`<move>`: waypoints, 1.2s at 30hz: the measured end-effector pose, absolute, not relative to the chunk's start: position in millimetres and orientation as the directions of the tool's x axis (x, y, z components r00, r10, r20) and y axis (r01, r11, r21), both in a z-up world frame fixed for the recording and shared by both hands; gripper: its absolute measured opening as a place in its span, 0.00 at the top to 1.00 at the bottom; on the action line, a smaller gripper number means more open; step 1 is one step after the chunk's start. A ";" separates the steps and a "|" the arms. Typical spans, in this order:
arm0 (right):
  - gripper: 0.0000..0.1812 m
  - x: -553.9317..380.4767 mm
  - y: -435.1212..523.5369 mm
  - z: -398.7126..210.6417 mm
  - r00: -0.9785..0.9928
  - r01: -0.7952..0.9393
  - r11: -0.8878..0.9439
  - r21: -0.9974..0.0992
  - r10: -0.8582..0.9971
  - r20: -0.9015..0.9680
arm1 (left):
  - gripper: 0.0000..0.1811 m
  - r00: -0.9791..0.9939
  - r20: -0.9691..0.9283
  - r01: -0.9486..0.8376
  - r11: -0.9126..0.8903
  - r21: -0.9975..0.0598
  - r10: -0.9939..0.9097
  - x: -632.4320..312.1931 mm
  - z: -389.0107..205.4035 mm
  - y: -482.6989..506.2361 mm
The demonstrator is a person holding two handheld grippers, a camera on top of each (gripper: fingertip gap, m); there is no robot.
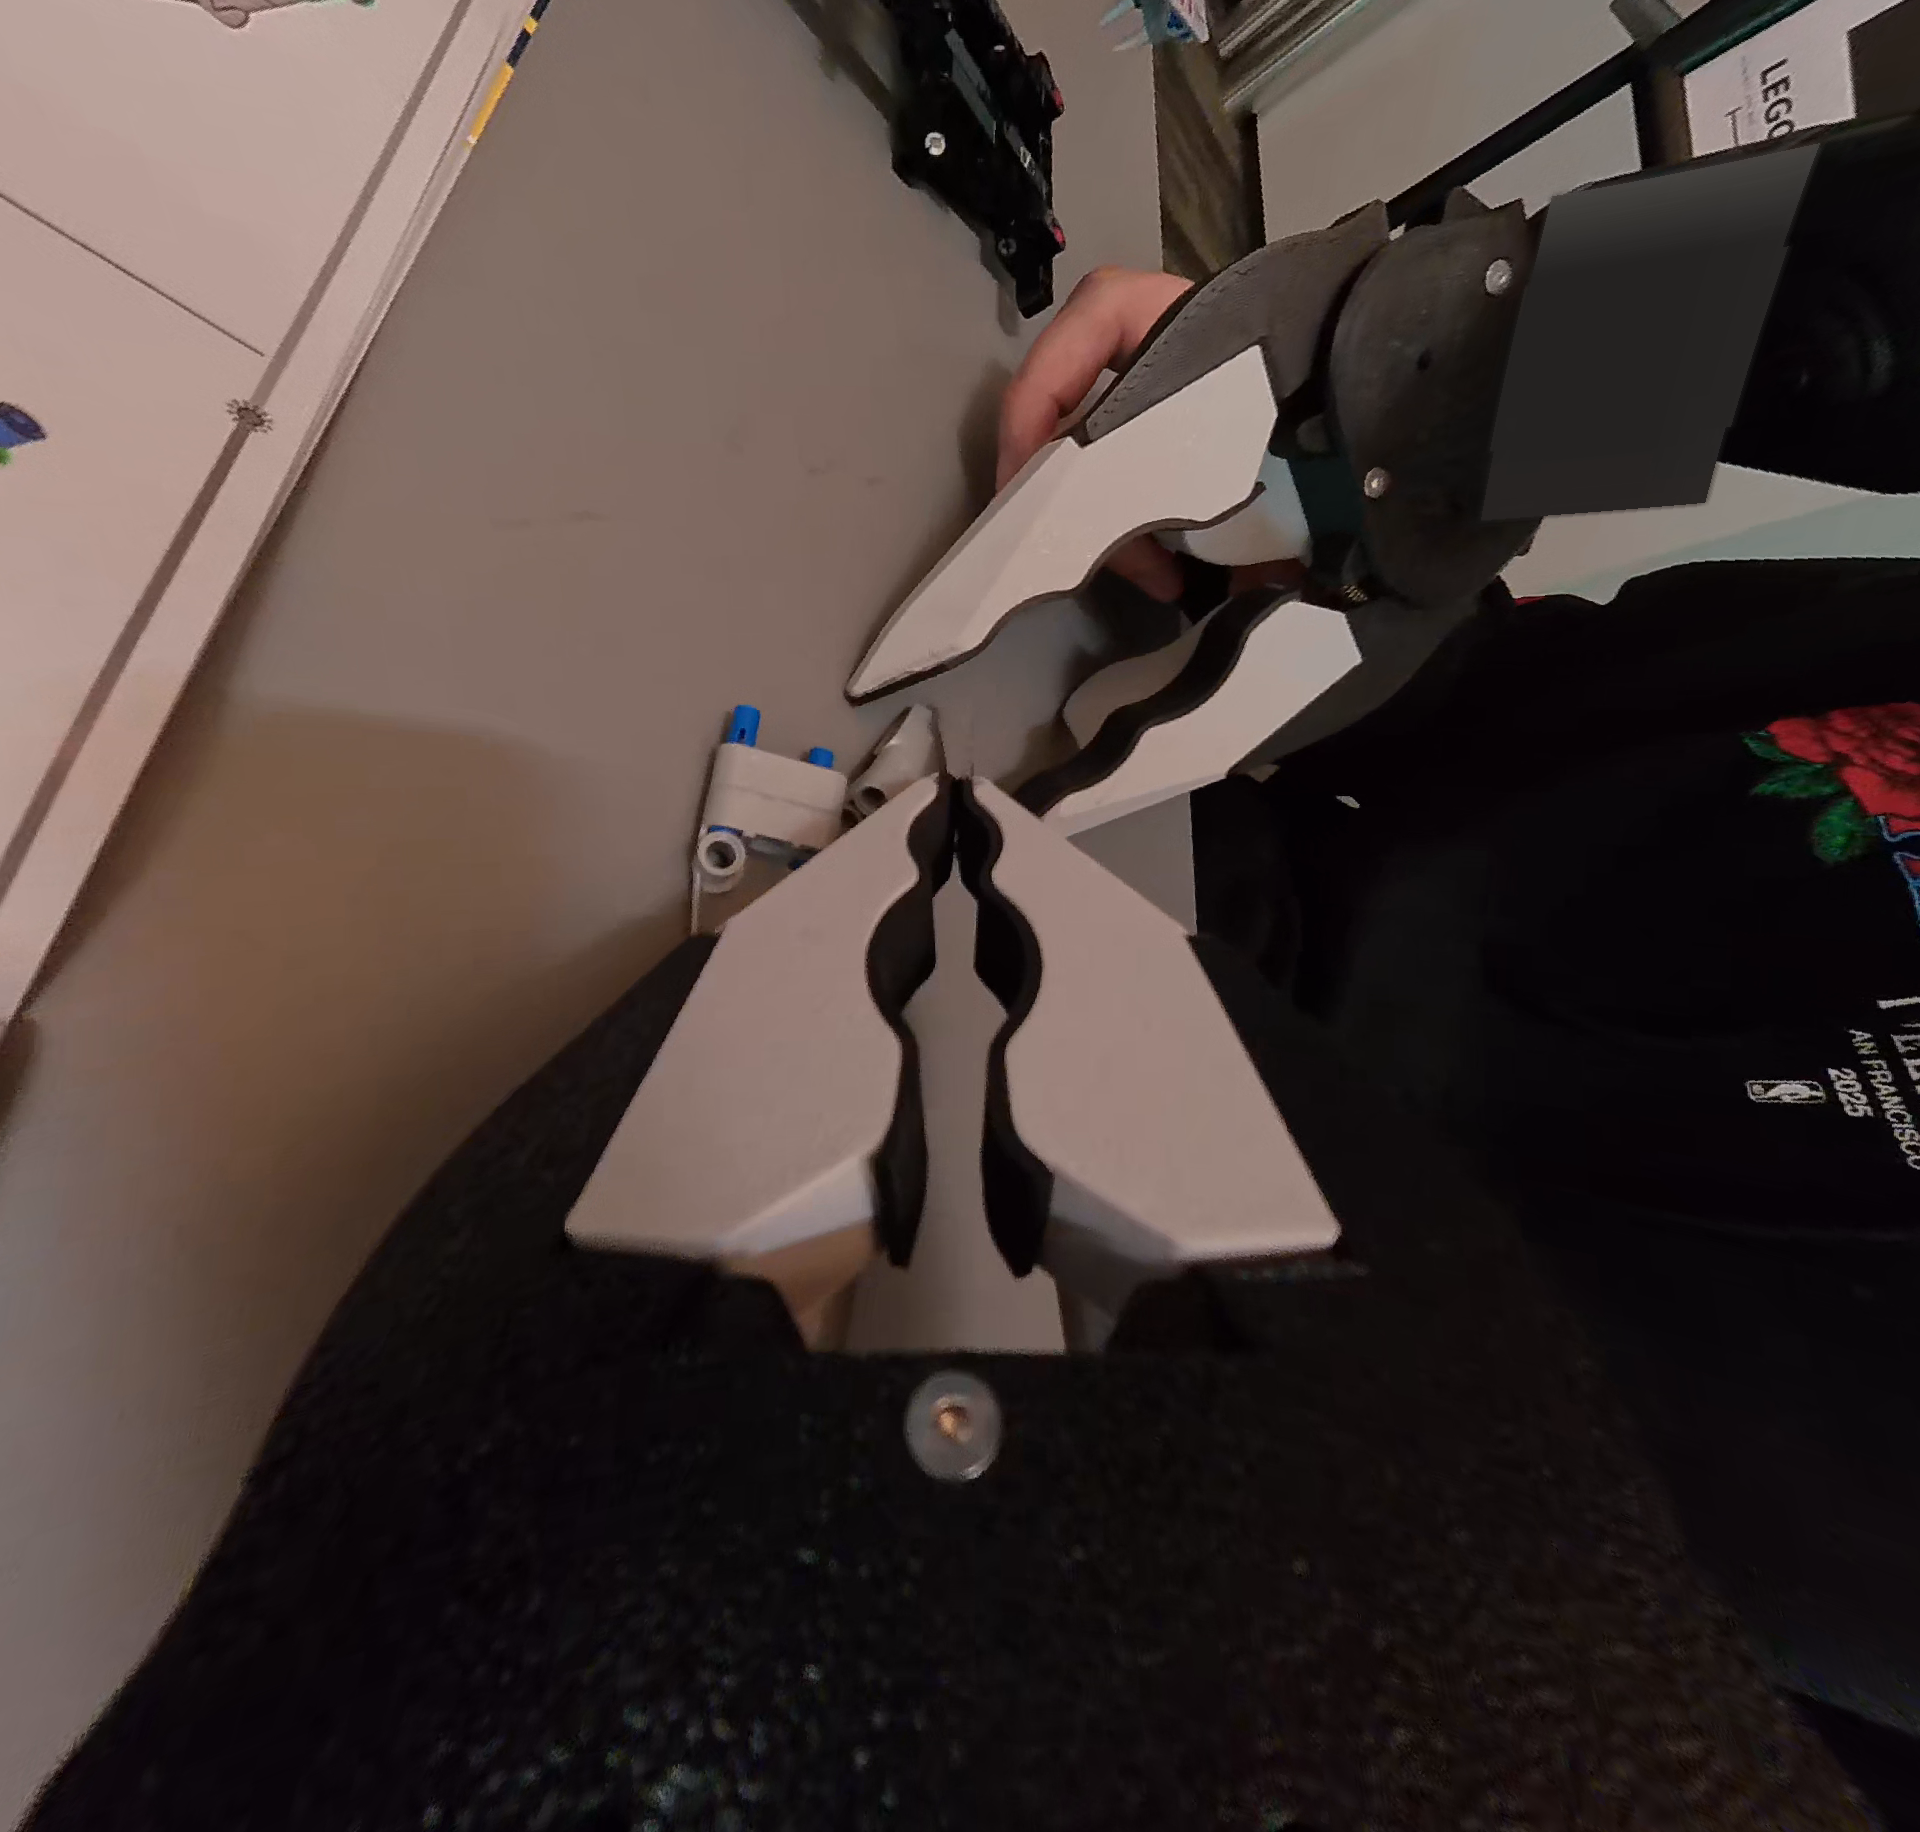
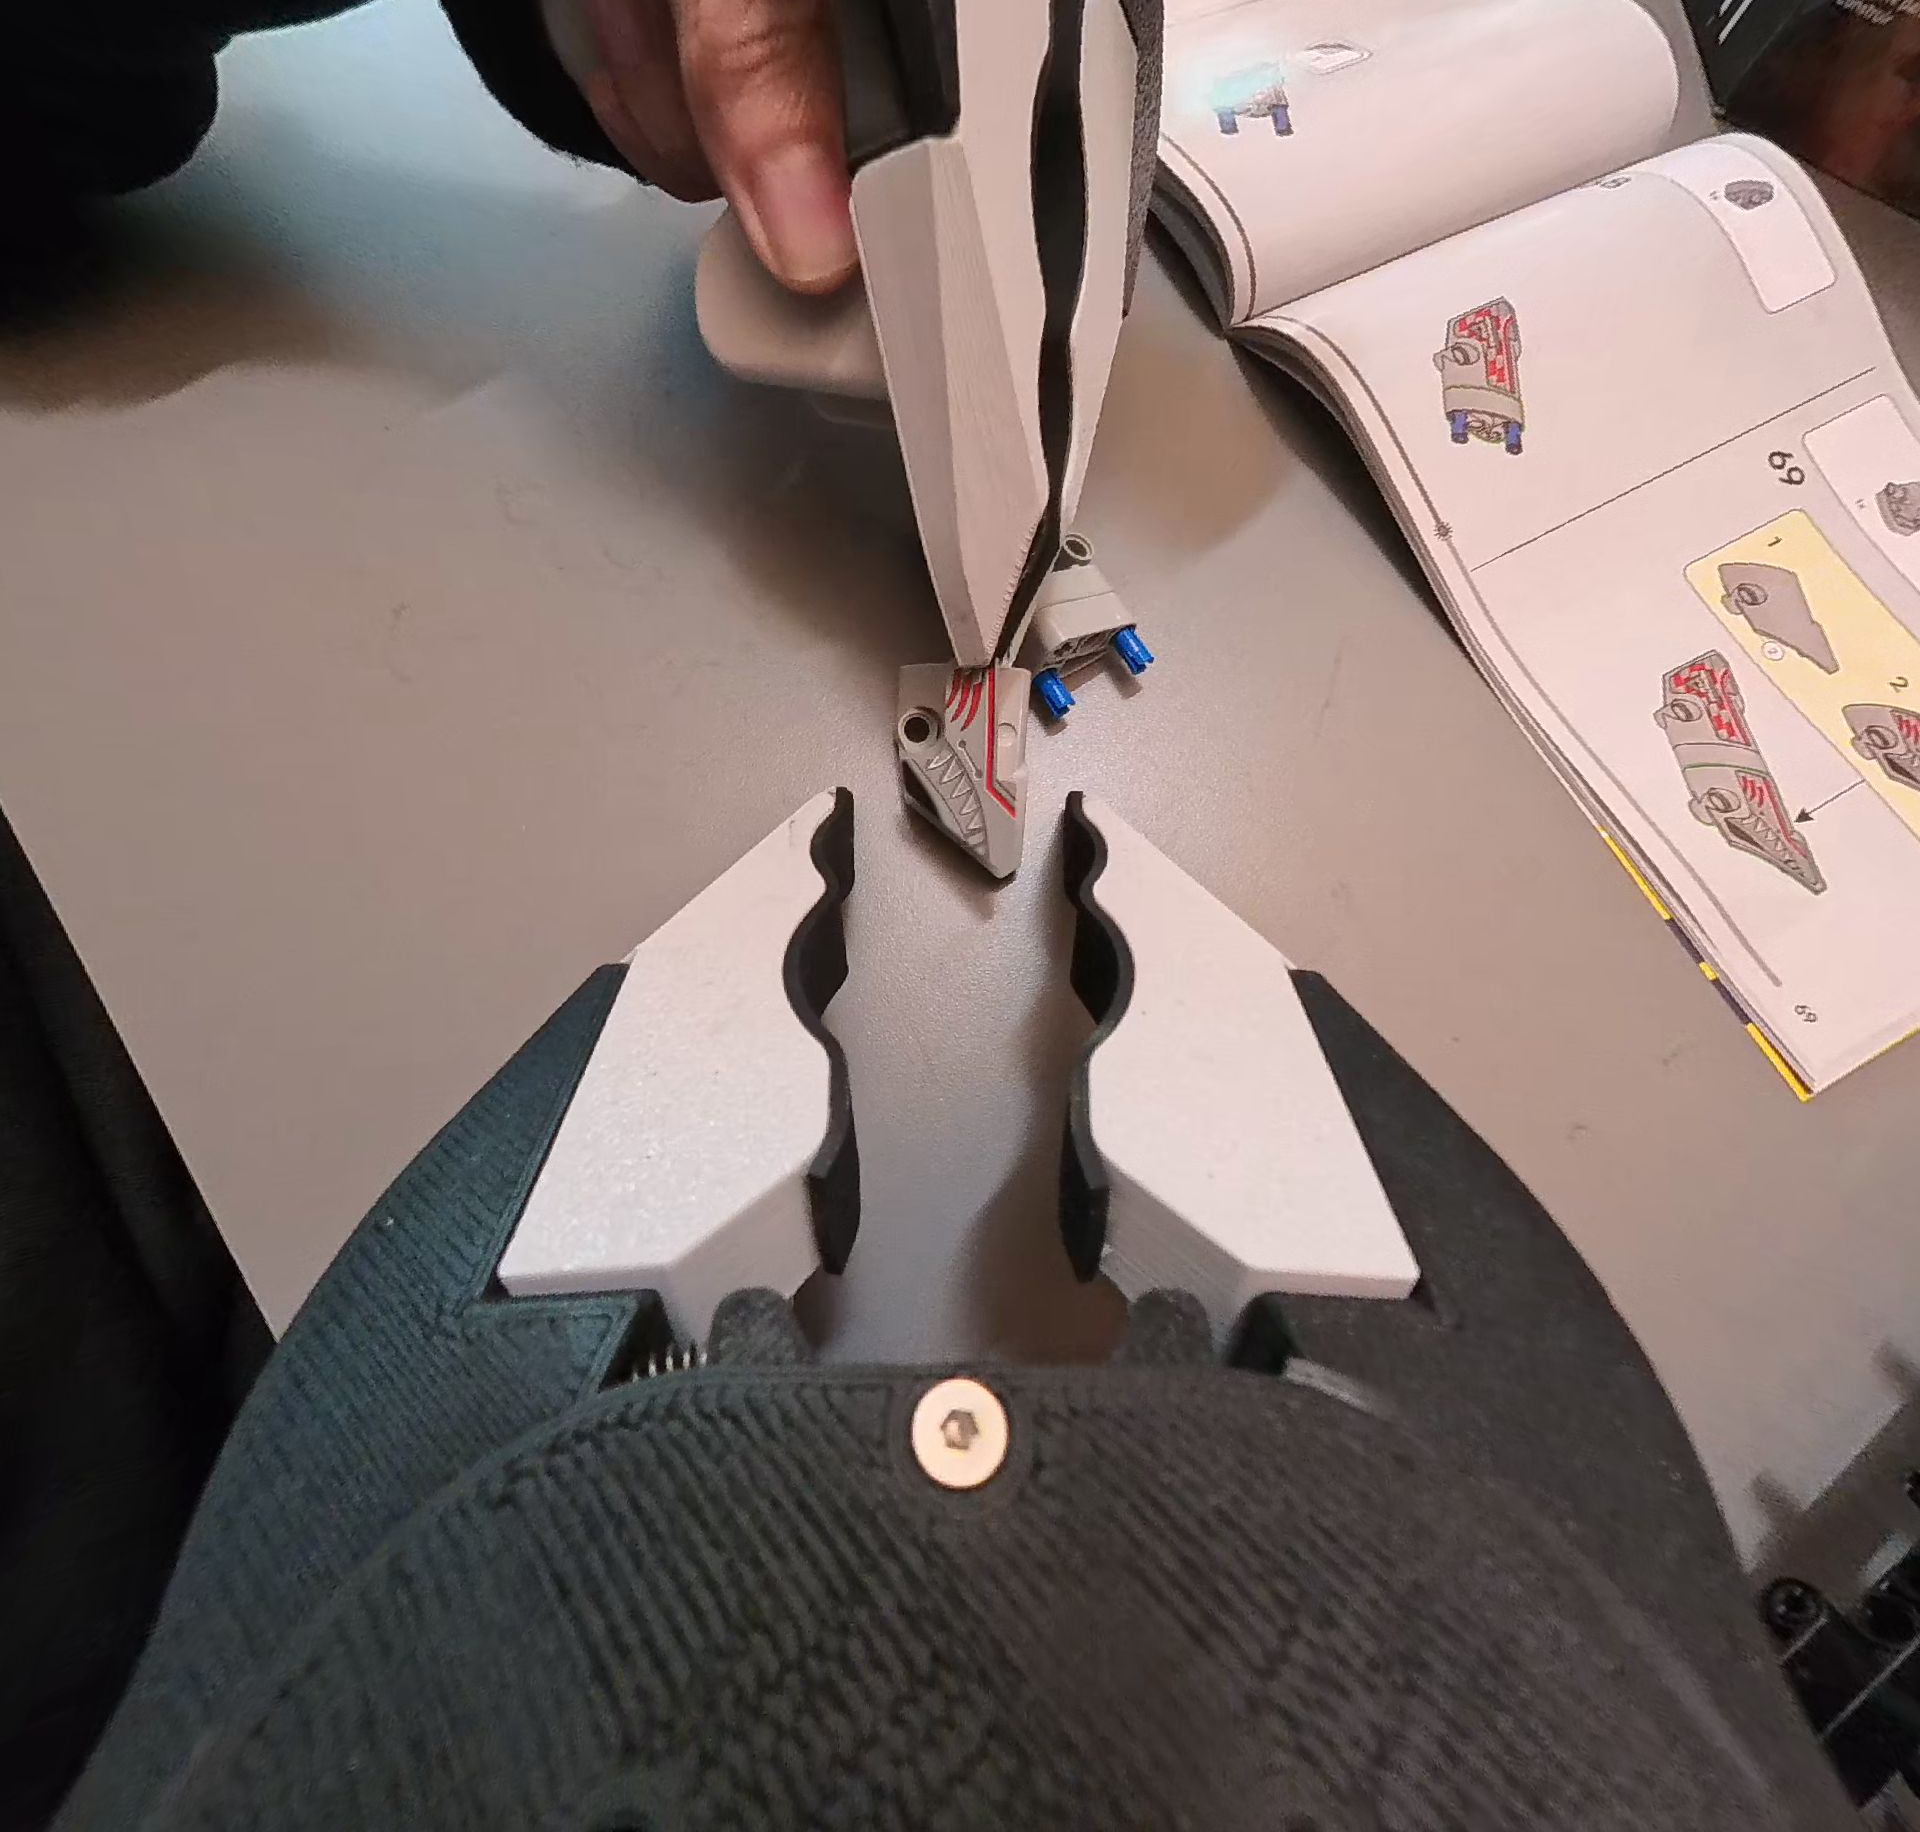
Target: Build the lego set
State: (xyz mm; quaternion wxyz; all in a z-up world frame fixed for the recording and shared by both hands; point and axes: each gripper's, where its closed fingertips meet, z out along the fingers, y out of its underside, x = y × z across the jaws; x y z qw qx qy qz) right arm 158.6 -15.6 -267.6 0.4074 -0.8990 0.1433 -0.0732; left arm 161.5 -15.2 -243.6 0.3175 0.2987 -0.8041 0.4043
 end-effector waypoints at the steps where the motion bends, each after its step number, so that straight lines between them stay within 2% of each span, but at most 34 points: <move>1: 0.78 158.7 -15.6 -267.6 0.948 -0.198 -0.627 -0.753 -0.317 0.014 | 1.00 -0.618 0.754 -0.739 0.492 -0.460 -0.223 161.7 -243.5 -15.3; 36: 0.80 159.5 -16.0 -267.6 0.946 -0.204 -0.625 -0.754 -0.324 0.013 | 1.00 -0.629 0.733 -0.736 0.500 -0.456 -0.258 163.0 -249.2 -13.9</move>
